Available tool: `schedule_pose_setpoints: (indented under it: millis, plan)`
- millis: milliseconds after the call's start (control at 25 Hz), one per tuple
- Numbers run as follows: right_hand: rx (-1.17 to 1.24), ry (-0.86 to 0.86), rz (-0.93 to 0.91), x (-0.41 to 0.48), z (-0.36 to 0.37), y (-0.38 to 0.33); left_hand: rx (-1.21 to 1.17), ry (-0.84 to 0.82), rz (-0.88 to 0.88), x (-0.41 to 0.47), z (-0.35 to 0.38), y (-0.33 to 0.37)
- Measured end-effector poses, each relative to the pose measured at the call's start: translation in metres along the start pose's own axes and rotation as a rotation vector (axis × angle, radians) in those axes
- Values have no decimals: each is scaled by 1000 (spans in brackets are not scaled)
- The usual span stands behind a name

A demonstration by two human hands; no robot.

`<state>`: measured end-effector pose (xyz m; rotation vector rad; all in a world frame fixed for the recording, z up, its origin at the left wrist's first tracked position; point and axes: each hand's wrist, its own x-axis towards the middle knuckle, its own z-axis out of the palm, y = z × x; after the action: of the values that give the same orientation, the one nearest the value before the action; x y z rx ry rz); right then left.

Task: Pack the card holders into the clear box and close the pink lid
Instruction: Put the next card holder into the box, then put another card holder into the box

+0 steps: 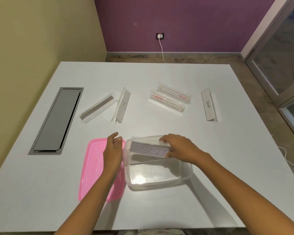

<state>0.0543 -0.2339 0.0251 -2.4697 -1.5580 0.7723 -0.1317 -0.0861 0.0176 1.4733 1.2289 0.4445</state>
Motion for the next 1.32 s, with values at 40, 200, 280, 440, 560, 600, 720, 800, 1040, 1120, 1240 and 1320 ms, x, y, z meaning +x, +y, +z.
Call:
schedule_pose_setpoints:
  millis: [40,200,280,440,560,600,720,800,1040,1120,1240,1320]
  plan:
    - [-84,-5,-19,0,7,-1,81,-33,-17,3,-2,-6]
    - [-248,8,-89,9,29,-6,226,-121,-7,7,1,-23]
    - [-237,22,-96,14,37,-5,225,-127,4,7,3,-27]
    - [-146,42,-97,19,51,2,213,-121,36,8,2,-29]
    - [-63,124,-90,19,57,5,205,-127,36,12,1,-30]
    - [-42,149,-88,19,58,6,210,-126,41,13,1,-30]
    - [2,210,-89,14,60,4,225,-113,65,16,4,-29]
    - [37,336,-107,11,55,1,240,-84,79,18,7,-30]
    - [11,674,-61,16,34,9,242,91,120,44,7,-20]
    - [29,644,-31,25,30,11,253,131,129,67,10,-11]
    - [28,554,-51,37,27,15,320,156,102,108,17,5]
    - [32,500,-41,42,24,18,422,134,63,134,23,13]
